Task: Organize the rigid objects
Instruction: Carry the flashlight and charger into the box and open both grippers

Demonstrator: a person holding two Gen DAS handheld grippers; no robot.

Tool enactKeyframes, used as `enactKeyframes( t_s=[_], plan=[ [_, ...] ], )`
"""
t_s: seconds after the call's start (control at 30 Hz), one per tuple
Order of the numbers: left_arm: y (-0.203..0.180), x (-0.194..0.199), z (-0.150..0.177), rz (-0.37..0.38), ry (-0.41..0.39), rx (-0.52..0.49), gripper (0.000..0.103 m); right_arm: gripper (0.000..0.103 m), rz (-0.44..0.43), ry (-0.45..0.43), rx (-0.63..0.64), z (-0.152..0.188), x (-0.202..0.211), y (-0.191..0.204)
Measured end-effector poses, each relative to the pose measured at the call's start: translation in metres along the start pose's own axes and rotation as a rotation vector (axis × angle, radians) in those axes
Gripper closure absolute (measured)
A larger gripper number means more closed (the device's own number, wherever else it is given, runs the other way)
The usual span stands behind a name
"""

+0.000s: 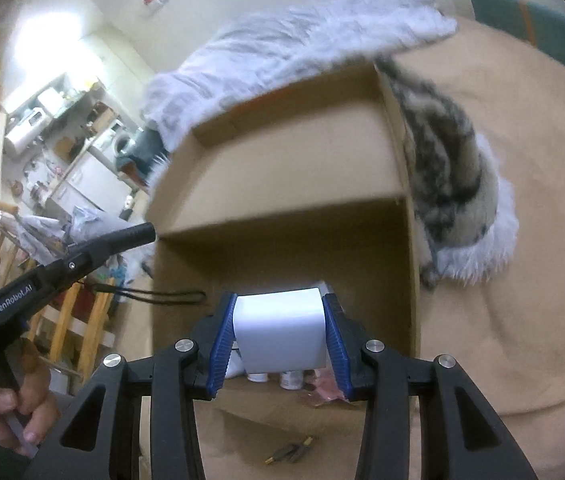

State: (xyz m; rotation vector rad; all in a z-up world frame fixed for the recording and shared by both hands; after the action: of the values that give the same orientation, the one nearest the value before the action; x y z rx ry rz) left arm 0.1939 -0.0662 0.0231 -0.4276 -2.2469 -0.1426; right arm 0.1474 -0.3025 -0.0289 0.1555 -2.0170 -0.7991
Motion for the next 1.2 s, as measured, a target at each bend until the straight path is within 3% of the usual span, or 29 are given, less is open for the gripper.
enactKeyframes(
  t_s=[0.3,0.47,0.73,1.2],
  plan=[
    [-0.013,-0.063,0.051,-0.03,0.168,-0.07,0.086,0.059,0.119,0.104,0.039,0.016,-0.046,-0.009],
    [-0.024,-0.076,0.068,-0.071,0.195,-0.132,0.086,0.059,0.168,0.132,0.069,0.021,-0.06,-0.007],
    [-0.03,-0.09,0.083,-0.078,0.264,-0.161,0.086,0.059,0.234,0.127,0.045,0.018,-0.066,-0.013],
    [-0.035,-0.092,0.095,-0.101,0.296,-0.178,0.085,0.059,0.207,0.102,0.011,0.014,-0.06,-0.017]
  ],
)
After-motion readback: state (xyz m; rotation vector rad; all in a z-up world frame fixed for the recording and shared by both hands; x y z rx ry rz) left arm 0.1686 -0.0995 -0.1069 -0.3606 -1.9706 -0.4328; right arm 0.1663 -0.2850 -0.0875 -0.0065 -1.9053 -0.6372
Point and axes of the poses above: each gripper's, at about its wrist camera, not at the fingertips, and x roughly against the way its jaws point, y to its left, z to its underside, the point moved 2 cm from there along -x, roughly the way its jaws point, and after that the axes turned 15 degrees about -x, right-handed, at the moved point
